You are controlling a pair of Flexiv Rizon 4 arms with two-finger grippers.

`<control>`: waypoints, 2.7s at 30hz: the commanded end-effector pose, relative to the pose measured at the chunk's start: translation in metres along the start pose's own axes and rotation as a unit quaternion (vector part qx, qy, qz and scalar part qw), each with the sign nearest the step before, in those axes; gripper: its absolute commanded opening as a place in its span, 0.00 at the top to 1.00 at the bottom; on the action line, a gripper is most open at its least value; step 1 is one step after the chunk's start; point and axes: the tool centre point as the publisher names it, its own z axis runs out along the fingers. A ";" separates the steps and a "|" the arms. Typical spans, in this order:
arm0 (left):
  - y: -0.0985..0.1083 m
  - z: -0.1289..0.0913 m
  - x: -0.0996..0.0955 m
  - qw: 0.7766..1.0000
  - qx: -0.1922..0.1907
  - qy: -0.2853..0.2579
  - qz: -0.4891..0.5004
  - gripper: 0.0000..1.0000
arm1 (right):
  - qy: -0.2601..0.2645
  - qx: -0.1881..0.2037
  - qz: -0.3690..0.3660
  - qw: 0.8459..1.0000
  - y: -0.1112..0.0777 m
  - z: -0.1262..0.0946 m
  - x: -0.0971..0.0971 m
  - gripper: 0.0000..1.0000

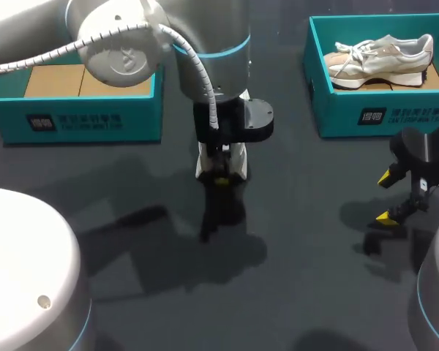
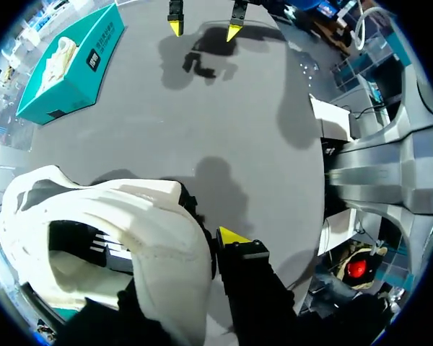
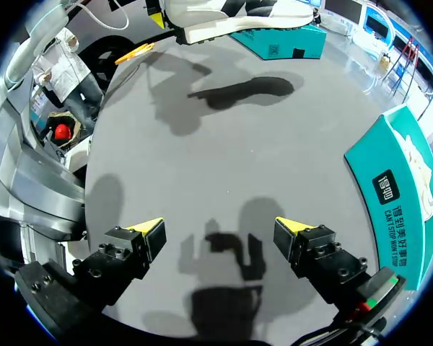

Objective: Take the shoe out of the shoebox, open the shoe tongue, remove and reinsert the insole, then place the shoe into the shoebox

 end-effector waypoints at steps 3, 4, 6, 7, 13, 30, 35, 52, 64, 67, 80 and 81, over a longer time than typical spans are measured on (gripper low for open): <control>0.017 -0.021 -0.017 1.000 0.003 -0.015 -0.003 1.00 | -0.001 0.001 0.000 1.000 0.000 0.000 0.002 0.00; 0.024 -0.027 -0.023 1.000 0.002 -0.023 -0.004 1.00 | -0.001 0.001 0.000 1.000 0.000 0.000 0.002 0.00; 0.036 -0.038 -0.033 1.000 0.003 -0.021 -0.002 1.00 | -0.001 0.001 0.000 1.000 0.000 0.000 0.002 0.00; 0.046 -0.046 -0.042 1.000 0.004 -0.022 -0.002 1.00 | -0.001 0.001 0.000 1.000 0.000 0.000 0.002 0.00; 0.091 -0.072 -0.081 1.000 -0.003 -0.019 0.000 1.00 | -0.001 0.001 0.000 1.000 0.000 0.000 0.002 0.00; 0.130 -0.088 -0.116 0.999 -0.021 -0.028 -0.026 1.00 | -0.001 0.001 0.000 1.000 0.000 0.000 0.002 0.00; 0.130 -0.088 -0.116 0.999 -0.021 -0.028 -0.026 1.00 | -0.001 0.001 0.000 1.000 0.000 0.000 0.002 0.00; 0.237 -0.112 -0.226 0.993 -0.023 -0.011 -0.113 1.00 | -0.001 0.001 0.000 1.000 0.000 0.000 0.002 0.00; 0.310 -0.112 -0.294 0.995 -0.039 0.000 -0.093 1.00 | -0.001 0.001 0.000 1.000 0.000 0.000 0.002 0.00; 0.330 -0.113 -0.306 0.996 -0.038 0.001 -0.084 1.00 | -0.001 0.001 0.000 1.000 0.000 0.000 0.002 0.00; 0.383 -0.116 -0.331 0.999 -0.030 0.000 0.021 1.00 | -0.001 0.001 0.000 1.000 0.000 0.000 0.002 0.00; 0.386 -0.115 -0.332 0.998 -0.033 -0.001 0.050 1.00 | -0.001 0.001 0.000 1.000 0.000 0.000 0.002 0.00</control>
